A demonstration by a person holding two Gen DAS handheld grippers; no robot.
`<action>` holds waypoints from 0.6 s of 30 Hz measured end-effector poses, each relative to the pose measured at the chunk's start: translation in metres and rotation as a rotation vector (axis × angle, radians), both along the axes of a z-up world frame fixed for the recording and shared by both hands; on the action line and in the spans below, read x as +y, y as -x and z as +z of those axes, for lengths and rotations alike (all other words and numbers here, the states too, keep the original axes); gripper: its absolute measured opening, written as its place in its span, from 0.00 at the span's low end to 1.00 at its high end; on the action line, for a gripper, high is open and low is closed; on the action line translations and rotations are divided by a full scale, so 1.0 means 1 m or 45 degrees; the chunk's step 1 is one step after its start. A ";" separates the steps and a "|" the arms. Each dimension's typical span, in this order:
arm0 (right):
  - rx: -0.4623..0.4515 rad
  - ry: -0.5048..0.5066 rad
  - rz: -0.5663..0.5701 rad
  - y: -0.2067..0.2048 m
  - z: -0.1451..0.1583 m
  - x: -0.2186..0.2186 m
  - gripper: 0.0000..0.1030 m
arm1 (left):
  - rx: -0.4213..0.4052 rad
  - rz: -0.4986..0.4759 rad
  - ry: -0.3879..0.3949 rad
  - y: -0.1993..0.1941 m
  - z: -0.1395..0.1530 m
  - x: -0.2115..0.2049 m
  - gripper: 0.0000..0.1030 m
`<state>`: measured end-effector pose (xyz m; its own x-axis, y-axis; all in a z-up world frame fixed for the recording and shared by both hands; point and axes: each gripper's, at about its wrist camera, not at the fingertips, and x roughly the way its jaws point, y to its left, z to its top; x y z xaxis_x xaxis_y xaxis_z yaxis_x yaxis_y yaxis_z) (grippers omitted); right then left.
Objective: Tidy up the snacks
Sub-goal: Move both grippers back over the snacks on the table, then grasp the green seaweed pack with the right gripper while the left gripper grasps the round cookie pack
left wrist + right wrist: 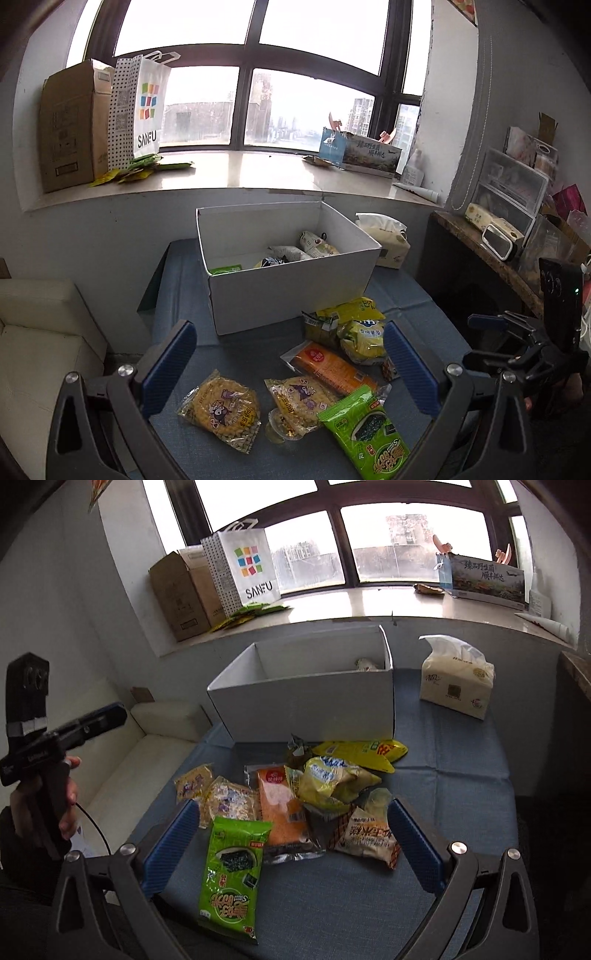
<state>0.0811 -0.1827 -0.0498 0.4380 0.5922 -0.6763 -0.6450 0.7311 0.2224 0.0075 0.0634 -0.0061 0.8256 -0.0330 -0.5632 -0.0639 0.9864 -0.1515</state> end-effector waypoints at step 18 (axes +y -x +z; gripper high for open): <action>0.350 0.542 0.108 0.037 -0.111 0.102 0.96 | -0.004 0.020 -0.020 0.036 -0.006 0.009 1.00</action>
<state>0.0446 -0.0809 -0.1605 0.1724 0.2650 -0.9487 -0.6655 0.7414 0.0862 -0.0281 0.0726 -0.0118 0.8279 -0.0111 -0.5607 -0.0792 0.9875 -0.1365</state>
